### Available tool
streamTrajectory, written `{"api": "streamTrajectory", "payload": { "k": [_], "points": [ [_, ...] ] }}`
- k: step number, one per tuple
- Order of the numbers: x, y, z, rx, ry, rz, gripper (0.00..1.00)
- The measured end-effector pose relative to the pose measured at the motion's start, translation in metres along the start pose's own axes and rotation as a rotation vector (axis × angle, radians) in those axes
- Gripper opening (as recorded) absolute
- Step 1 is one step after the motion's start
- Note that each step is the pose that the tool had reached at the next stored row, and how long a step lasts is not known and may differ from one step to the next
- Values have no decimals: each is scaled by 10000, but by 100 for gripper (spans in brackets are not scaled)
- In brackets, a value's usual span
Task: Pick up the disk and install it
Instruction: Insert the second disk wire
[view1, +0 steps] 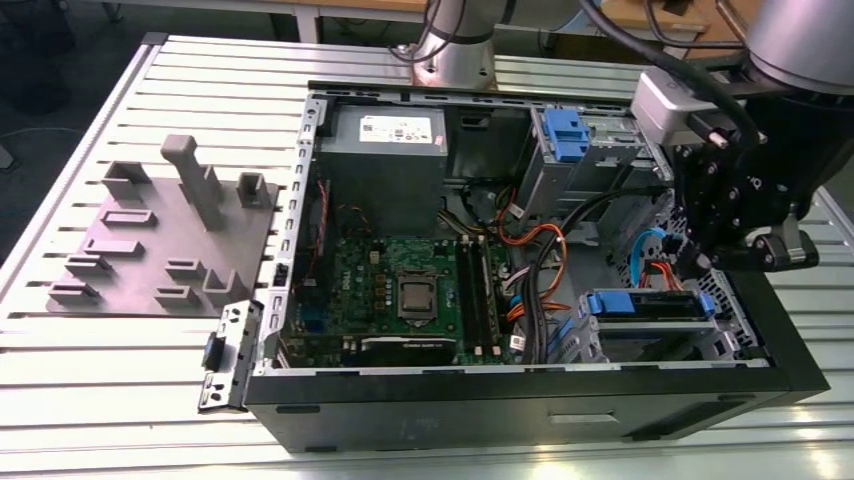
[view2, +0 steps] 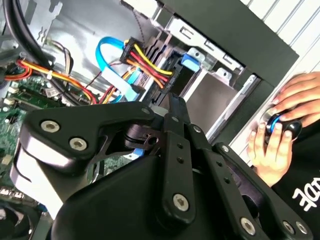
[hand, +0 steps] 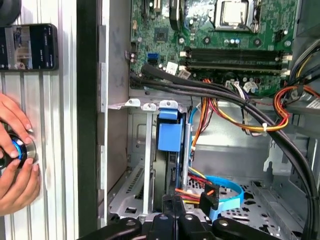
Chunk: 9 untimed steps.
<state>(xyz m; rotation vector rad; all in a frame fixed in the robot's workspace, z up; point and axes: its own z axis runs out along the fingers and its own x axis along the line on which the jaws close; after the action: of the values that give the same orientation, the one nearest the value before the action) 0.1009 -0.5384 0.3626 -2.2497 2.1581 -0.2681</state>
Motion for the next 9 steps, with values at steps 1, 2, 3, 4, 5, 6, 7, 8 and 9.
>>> {"api": "streamTrajectory", "payload": {
  "k": [1,2,3,4,5,6,7,8,9],
  "points": [
    [0,0,-2,-66,-20,-5,11],
    [0,-1,-6,-117,-39,-9,11],
    [0,-1,-11,-147,-49,-10,11],
    [-1,-2,-21,-159,-50,-10,11],
    [-2,-4,-32,-168,-51,-12,11],
    [-3,-6,-48,-173,-53,-12,11],
    [-3,-9,-67,-179,-52,-14,11],
    [-4,-12,-87,-184,-52,-14,11],
    [-7,-14,-108,-189,-52,-14,11]
  ]
}}
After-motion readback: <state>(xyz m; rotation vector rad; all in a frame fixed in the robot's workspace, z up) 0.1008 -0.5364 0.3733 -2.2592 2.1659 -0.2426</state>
